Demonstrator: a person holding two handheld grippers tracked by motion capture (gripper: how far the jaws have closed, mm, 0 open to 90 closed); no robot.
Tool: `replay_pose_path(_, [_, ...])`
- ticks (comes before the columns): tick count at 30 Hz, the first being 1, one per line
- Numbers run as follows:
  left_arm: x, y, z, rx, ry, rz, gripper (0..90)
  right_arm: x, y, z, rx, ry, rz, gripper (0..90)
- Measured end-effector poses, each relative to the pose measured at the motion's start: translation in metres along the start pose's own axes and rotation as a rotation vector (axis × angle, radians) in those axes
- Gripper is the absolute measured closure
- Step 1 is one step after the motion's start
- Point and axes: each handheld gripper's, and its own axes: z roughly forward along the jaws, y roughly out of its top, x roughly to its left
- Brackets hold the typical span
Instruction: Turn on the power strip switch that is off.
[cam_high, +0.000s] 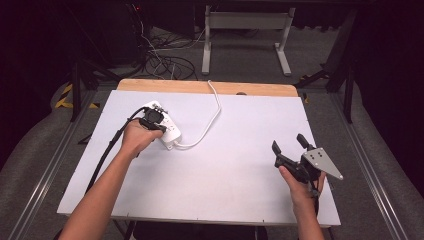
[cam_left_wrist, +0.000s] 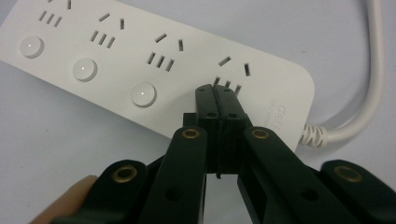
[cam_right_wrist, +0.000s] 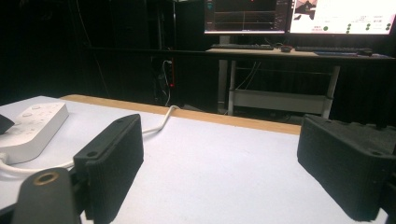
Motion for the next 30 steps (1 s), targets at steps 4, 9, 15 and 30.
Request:
replay_pose_path(4, [-0.0015, 0.0002, 0.0003, 0.005, 0.009, 0.006, 90.0, 0.0012, 0.0007, -0.0004, -0.003, 0.005, 0.002, 14.9])
replay_pose_path(9, [-0.0001, -0.0004, 0.0008, 0.002, -0.003, -0.009, 90.0, 0.0012, 0.0009, -0.0007, -0.003, 0.003, 0.003, 15.0])
replay_pose_path(15, [0.0009, -0.0004, 0.0011, 0.005, -0.01, -0.014, 90.0, 0.0013, 0.0014, -0.0012, -0.004, 0.0, 0.005, 14.9])
replay_pose_path(30, [0.0019, -0.0004, 0.003, 0.012, -0.02, -0.031, 90.0, 0.0018, 0.0018, -0.0014, -0.003, -0.002, 0.005, 14.9])
